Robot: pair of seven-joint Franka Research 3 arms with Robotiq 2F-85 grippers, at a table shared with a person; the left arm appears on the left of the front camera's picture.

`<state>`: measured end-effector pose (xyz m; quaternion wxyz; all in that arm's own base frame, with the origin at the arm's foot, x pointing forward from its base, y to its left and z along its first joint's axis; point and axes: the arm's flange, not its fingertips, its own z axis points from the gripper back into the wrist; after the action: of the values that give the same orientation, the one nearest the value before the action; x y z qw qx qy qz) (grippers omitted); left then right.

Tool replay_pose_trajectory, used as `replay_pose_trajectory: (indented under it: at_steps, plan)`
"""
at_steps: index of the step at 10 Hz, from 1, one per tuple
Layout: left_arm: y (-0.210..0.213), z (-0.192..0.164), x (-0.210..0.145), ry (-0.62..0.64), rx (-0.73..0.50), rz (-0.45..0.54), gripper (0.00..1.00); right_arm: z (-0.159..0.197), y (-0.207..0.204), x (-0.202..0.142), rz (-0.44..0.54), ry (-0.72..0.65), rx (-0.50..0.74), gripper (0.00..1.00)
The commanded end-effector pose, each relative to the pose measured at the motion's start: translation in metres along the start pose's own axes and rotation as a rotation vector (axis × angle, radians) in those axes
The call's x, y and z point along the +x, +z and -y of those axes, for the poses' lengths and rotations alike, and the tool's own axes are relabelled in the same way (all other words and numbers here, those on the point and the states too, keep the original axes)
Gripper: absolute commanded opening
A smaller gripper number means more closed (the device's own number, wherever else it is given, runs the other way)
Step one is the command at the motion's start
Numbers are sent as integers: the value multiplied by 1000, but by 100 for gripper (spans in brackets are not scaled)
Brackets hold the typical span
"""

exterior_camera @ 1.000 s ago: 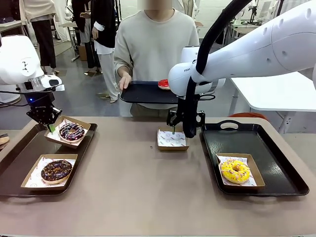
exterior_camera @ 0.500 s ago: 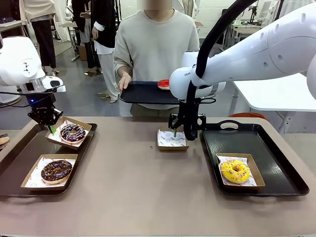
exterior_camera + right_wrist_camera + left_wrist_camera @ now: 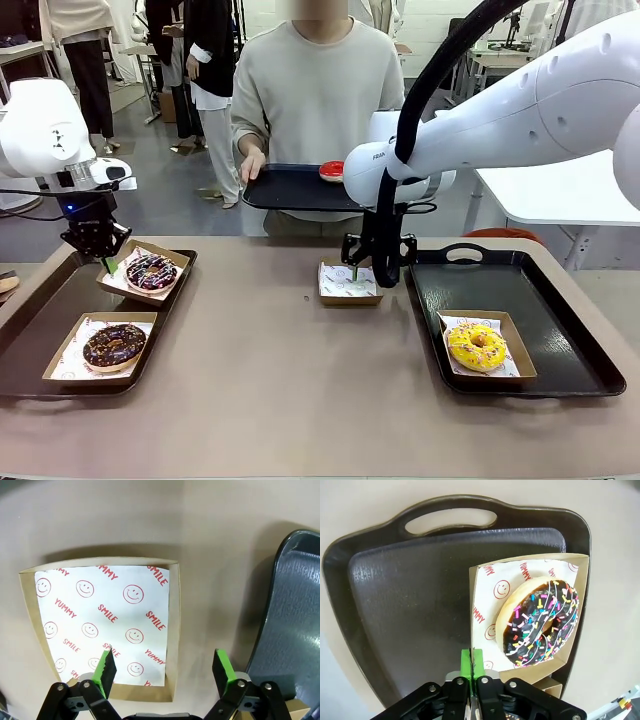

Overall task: Individually package the donuts and arrange them on the tray.
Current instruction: Place the picked Paper togo box on the Handle tray while simultaneously picking up another Paper togo box from the table with the other hand.

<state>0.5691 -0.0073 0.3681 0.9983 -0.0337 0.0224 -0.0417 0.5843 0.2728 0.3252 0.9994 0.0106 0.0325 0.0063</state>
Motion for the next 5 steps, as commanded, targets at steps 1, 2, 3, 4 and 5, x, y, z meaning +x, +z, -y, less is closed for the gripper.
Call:
replay_pose_trajectory:
  at_steps: [1,2,3,4,5]
  plan:
    - [-1,5,3,54,-23,-23,1,-1,-2,9,20,16,-7,100]
    - [-1,5,3,68,-24,-30,1,-1,-2,8,21,22,-5,100]
    - [0,4,3,78,-28,-34,22,-1,-2,8,23,37,-8,60]
    - [0,4,3,74,-28,-34,56,-1,-2,8,21,37,-3,41]
    - [0,4,3,73,-30,-36,77,-1,-2,9,20,35,2,0]
